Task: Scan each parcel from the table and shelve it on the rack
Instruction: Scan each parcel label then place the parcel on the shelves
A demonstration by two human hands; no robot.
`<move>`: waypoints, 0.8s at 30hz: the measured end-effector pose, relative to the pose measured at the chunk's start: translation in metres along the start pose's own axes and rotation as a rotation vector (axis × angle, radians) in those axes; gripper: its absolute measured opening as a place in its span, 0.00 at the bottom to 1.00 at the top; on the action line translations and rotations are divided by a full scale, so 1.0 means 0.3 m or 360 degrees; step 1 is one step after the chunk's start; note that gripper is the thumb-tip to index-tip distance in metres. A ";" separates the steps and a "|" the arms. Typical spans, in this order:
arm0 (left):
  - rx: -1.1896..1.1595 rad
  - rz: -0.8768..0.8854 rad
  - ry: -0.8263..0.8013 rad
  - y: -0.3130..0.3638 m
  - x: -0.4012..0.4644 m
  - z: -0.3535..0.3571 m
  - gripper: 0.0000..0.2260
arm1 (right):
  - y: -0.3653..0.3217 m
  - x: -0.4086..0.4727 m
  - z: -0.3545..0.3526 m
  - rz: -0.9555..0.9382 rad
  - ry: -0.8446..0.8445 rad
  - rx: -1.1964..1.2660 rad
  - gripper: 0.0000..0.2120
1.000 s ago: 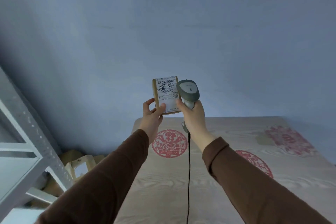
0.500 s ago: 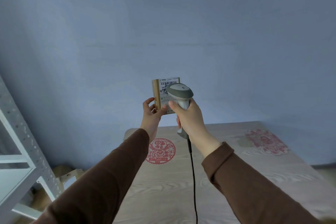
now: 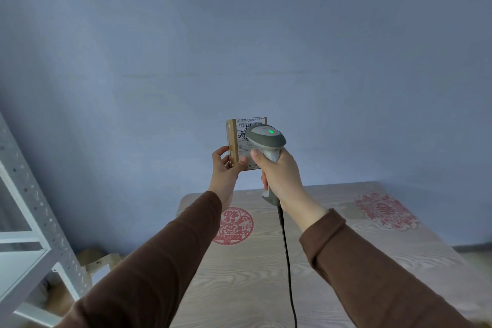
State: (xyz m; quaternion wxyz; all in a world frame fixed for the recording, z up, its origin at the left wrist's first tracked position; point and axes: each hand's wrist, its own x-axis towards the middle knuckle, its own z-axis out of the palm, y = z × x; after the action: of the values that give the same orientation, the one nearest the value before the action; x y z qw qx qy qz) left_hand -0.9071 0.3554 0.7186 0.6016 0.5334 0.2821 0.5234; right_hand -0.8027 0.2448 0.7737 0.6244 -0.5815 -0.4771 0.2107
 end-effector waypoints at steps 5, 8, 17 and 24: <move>-0.0006 0.0001 0.0024 0.016 -0.014 0.000 0.25 | -0.008 -0.011 -0.004 0.0014 -0.0021 0.0057 0.12; -0.0015 0.0007 0.0041 0.036 -0.029 -0.030 0.24 | -0.014 -0.017 0.013 -0.0006 -0.0026 0.0078 0.12; -0.0018 0.0049 0.0365 0.182 -0.170 -0.394 0.22 | -0.038 -0.042 0.305 0.0102 -0.0132 0.0414 0.09; -0.0102 0.0161 0.0862 0.333 -0.411 -0.789 0.21 | -0.082 -0.184 0.790 0.0252 -0.0600 0.0515 0.13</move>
State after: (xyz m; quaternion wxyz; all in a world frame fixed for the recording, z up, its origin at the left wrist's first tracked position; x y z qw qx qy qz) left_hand -1.1885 0.3111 0.7209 0.4940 0.3681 0.3890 0.6849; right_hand -1.0344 0.3184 0.7461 0.5910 -0.4600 -0.4981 0.4371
